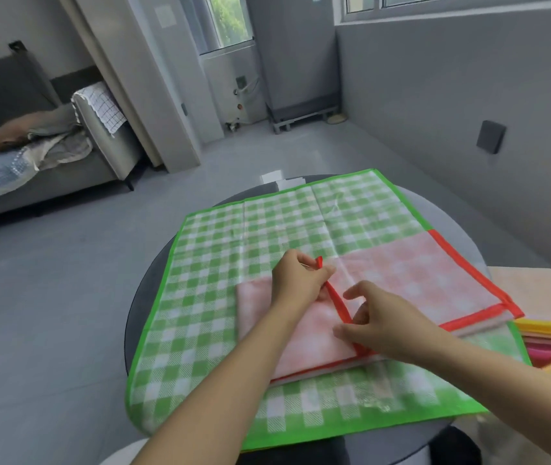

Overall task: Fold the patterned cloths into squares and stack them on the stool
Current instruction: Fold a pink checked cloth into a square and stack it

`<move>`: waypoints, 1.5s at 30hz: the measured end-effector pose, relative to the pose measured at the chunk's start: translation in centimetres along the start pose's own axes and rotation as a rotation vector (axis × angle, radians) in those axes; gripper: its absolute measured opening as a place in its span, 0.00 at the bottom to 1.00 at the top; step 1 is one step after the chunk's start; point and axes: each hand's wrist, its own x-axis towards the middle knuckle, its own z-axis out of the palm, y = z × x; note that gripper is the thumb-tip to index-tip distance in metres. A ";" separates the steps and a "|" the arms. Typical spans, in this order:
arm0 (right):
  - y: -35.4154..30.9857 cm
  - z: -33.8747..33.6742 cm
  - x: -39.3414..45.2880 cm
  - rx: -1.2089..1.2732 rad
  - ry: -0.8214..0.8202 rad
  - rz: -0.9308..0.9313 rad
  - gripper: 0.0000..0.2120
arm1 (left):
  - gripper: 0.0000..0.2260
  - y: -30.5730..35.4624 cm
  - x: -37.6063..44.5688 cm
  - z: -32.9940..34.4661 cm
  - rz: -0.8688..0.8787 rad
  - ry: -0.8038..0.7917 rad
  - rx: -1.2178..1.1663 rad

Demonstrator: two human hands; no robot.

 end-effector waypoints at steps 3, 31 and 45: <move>0.2 0.6 -0.1 -0.038 0.035 -0.051 0.27 | 0.12 -0.6 0.3 0.3 0.006 -0.018 0.007; 5.4 -5.1 4.9 -0.107 0.339 -0.120 0.09 | 0.11 -2.1 -1.3 -2.0 0.120 -0.050 0.451; 5.8 -4.3 5.8 -0.127 0.393 -0.100 0.09 | 0.29 -3.3 -6.2 1.4 0.296 -0.238 0.854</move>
